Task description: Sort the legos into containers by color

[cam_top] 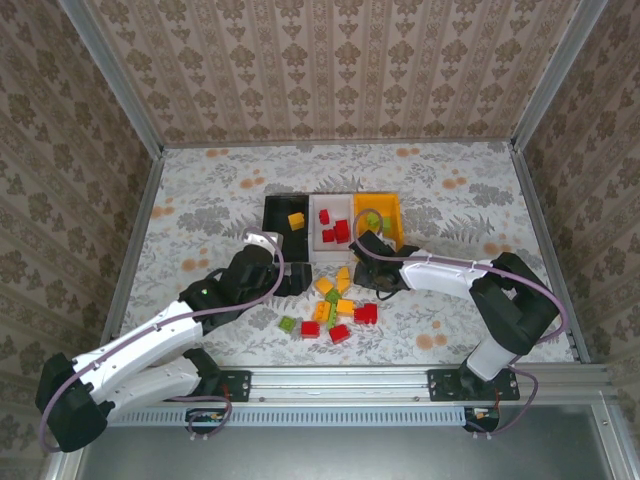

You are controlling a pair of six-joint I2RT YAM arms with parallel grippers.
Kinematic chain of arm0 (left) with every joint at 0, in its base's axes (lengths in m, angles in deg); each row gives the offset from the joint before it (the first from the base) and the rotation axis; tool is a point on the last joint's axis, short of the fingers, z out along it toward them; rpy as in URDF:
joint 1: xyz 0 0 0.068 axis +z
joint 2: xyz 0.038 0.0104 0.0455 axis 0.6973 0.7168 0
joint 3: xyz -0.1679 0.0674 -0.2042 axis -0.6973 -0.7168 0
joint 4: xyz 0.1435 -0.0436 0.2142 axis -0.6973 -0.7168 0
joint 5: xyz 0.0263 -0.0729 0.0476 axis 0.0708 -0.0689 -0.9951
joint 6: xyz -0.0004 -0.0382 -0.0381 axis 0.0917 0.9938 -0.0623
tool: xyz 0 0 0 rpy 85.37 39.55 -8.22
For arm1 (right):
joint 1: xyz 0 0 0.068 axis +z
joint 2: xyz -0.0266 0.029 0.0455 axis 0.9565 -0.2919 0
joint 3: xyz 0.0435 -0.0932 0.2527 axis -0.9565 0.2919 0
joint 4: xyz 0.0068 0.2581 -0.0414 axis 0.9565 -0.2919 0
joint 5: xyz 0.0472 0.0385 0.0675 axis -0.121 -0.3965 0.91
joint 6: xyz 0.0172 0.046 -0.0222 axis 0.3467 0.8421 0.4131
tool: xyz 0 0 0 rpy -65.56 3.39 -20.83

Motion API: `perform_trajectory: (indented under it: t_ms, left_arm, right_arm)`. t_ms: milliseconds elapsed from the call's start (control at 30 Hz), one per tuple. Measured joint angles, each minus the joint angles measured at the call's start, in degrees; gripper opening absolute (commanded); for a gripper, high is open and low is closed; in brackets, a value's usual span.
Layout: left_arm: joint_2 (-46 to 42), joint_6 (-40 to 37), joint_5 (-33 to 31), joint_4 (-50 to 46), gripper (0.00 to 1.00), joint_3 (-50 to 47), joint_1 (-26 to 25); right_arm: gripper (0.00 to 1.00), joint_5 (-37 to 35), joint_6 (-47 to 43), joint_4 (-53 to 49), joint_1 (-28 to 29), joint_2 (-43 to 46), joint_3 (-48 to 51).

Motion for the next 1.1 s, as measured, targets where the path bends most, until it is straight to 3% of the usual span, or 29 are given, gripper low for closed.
perform_trajectory:
  t_ms: [333, 567, 700, 867, 1100]
  left_arm:
    - [0.0, 0.22, -0.5, -0.28, 1.0, -0.37, 0.0]
    - [-0.85, 0.55, -0.5, -0.26, 1.0, -1.62, 0.0]
    - [-1.36, 0.57, -0.5, -0.63, 1.0, -2.25, 0.04]
    - [-2.45, 0.9, -0.52, -0.68, 1.0, -2.95, 0.04]
    - [-5.03, 2.14, -0.5, -3.65, 1.0, -3.5, 0.04]
  right_arm:
    - [0.3, 0.26, -4.76, -0.13, -1.46, 0.81, 0.17]
    - [0.31, 0.59, -8.85, -5.35, -2.36, 13.29, -1.05]
    - [0.31, 0.59, -10.8, -6.67, -6.88, 16.57, -6.43]
    - [0.32, 0.59, -13.0, -6.64, -11.85, 7.19, -16.74]
    - [0.37, 0.57, -15.15, -8.94, -14.64, -8.04, -26.05]
